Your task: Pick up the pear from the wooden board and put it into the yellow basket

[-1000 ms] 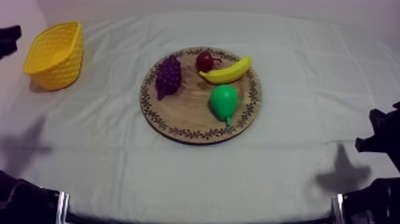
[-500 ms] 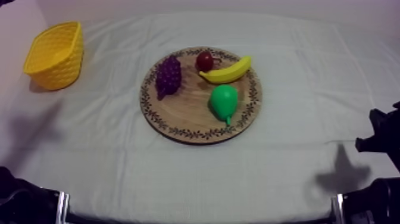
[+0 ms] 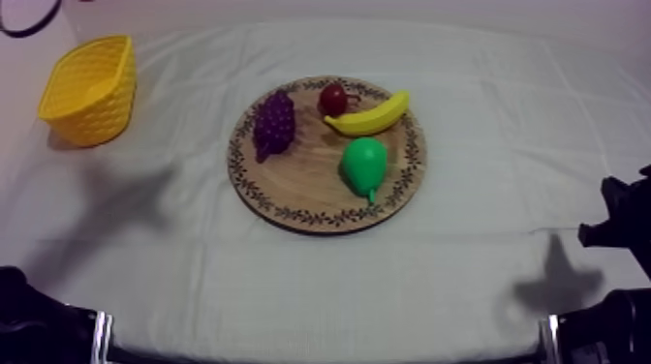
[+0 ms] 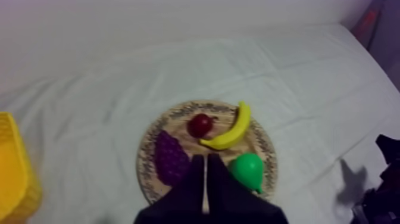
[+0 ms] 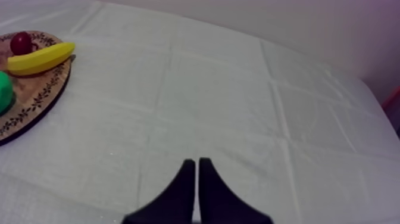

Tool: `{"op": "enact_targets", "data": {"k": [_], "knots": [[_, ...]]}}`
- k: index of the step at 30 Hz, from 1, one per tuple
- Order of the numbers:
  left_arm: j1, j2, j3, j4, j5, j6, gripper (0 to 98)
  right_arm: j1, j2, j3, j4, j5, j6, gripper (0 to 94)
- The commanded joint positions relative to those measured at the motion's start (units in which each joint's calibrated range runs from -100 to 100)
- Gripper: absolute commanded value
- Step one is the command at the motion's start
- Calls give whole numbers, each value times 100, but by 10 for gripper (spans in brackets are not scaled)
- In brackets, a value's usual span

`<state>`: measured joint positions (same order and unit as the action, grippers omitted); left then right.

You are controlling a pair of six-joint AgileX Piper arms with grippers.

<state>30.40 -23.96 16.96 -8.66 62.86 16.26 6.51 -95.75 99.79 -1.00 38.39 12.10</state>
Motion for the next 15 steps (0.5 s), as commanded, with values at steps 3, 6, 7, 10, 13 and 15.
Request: {"op": "enact_targets", "data": {"k": [3, 6, 7, 10, 13, 15], "knots": [[619, 654, -386, -243, 97, 720, 0, 0, -1, -1, 0, 0, -1, 3], [818, 1021, -608, -295, 114, 943, 0, 0, -1, -1, 0, 0, -1, 3], [878, 1135, -673, -315, 99, 1017, 0, 0, -1, -1, 0, 0, -1, 3], [1015, 1464, -876, -348, 115, 1148, 0, 0, -1, -1, 0, 0, -1, 3], [1077, 1806, -1148, -361, 343, 1224, 6, 0, -1, -1, 0, 0, -1, 3], [1096, 2054, -1376, -363, 563, 1246, 17, 0, -1, -1, 0, 0, -1, 3]]}}
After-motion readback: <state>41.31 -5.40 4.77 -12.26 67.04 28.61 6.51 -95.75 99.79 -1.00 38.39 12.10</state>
